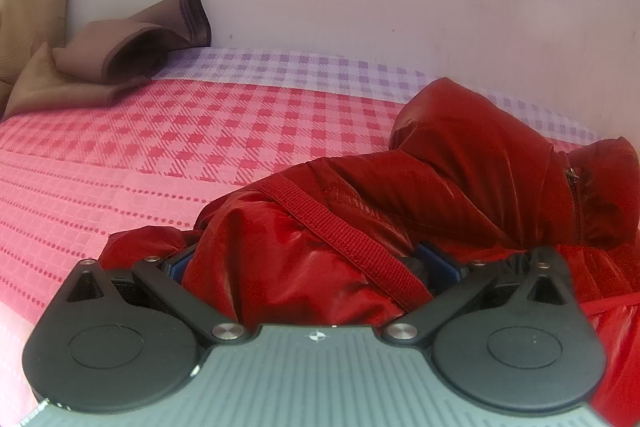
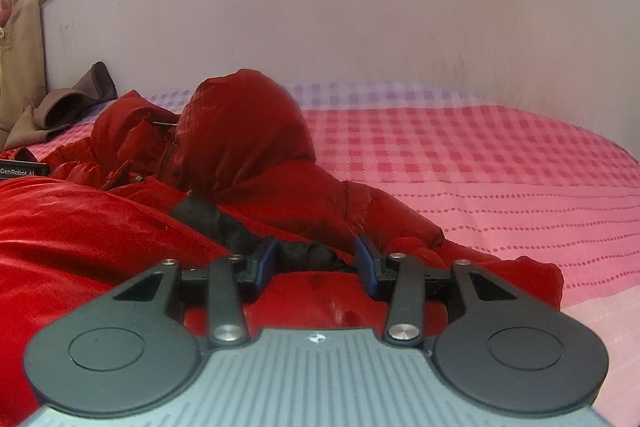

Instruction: Fold large clothes

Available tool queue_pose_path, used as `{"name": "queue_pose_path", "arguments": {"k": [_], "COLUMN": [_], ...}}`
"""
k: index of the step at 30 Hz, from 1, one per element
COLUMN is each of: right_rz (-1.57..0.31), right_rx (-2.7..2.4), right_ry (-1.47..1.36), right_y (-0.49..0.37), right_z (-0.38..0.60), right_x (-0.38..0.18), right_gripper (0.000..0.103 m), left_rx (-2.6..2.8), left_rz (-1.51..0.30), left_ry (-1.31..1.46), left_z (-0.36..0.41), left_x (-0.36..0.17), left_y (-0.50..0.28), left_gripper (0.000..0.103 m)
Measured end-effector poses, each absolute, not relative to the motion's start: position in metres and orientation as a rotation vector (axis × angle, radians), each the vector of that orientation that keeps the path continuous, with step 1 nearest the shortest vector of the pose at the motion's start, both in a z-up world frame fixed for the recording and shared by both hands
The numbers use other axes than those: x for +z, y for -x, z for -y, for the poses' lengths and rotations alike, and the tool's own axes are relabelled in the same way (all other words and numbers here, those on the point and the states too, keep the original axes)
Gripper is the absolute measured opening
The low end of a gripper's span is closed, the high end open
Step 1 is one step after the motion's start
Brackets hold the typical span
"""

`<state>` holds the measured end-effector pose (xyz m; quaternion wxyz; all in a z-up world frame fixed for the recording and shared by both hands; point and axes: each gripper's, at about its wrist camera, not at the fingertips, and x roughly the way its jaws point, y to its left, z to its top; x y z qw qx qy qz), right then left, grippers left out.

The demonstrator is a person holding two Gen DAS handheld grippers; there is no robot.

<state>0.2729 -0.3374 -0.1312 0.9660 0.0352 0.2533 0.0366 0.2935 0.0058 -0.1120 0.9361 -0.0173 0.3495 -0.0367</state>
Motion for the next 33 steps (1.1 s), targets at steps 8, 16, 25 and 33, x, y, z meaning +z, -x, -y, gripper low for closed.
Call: {"name": "queue_pose_path", "arguments": {"k": [8, 16, 25, 33], "right_rz": [-0.5, -0.498, -0.496, -0.482], "right_rx": [0.072, 0.07, 0.08, 0.075], "right_ry": [-0.07, -0.067, -0.092, -0.091], "right_y": [-0.271, -0.2697, -0.2695, -0.2661], "right_z": [0.3368, 0.3348, 0.339, 0.3383], "right_x": [-0.1301, -0.1295, -0.1284, -0.1273], "right_gripper": [0.041, 0.041, 0.042, 0.042], "left_rx": [-0.077, -0.082, -0.077, -0.07], "left_rz": [-0.716, -0.721, -0.714, -0.711], "left_ry": [0.032, 0.036, 0.046, 0.04], "left_z": [-0.0066, -0.0068, -0.0071, -0.0056], "left_x": [-0.1127, -0.1142, -0.1129, -0.1121], "left_y": [-0.2938, -0.2948, -0.293, -0.2913], "left_gripper": [0.103, 0.103, 0.103, 0.103]}}
